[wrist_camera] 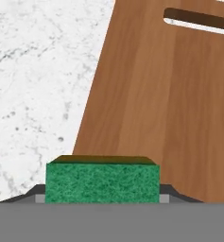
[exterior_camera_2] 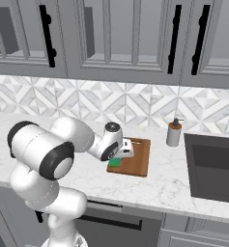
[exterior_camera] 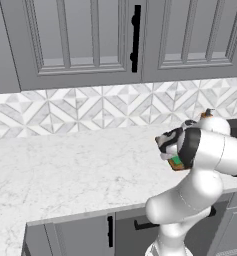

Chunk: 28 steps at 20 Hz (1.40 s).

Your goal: Pick up the sponge from the counter and clean the cutting board by briefly scrubbing or pressing down on the cutting board. Once finished, release the sponge.

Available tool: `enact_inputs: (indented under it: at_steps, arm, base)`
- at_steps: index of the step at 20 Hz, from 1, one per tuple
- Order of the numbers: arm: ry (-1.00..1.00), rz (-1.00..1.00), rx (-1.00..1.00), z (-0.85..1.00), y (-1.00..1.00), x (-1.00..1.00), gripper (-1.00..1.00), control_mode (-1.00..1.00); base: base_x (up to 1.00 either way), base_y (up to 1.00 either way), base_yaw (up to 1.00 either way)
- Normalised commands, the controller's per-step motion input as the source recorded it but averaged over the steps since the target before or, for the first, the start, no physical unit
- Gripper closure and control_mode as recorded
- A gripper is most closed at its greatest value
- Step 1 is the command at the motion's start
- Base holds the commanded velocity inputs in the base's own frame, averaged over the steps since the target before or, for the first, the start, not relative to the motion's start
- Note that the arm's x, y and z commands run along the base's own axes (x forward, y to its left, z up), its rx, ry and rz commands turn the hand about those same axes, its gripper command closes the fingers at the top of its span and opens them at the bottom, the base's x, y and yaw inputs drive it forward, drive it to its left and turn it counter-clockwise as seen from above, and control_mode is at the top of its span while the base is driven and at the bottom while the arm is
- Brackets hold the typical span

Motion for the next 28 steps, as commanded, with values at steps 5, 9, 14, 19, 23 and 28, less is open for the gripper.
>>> enact_inputs:
  at_steps: [5,9,14,19,23,28]
  arm:
    - [-0.18,-0.02,0.0,-0.29,-0.03,0.11,1.0,-1.0]
    - [-0.19,-0.03,0.0,-0.24,-0.01,0.18,1.0,-1.0]
    - [-0.09,-0.04,0.0,-0.2,0.0,0.32,1.0,-1.0]
    - [-0.03,-0.04,0.0,-0.13,-0.01,0.4,1.0,-1.0]
    - [-0.01,-0.04,0.0,-0.04,-0.01,0.38,1.0,-1.0]
    - [0.0,-0.04,0.0,-0.02,0.0,0.4,1.0,-1.0]
  base:
    - [0.0,0.0,0.0]
    - [0.0,0.0,0.0]
    - [0.0,0.0,0.0]
    - [0.0,0.0,0.0]
    - [0.0,0.0,0.0]
    - [0.0,0.0,0.0]
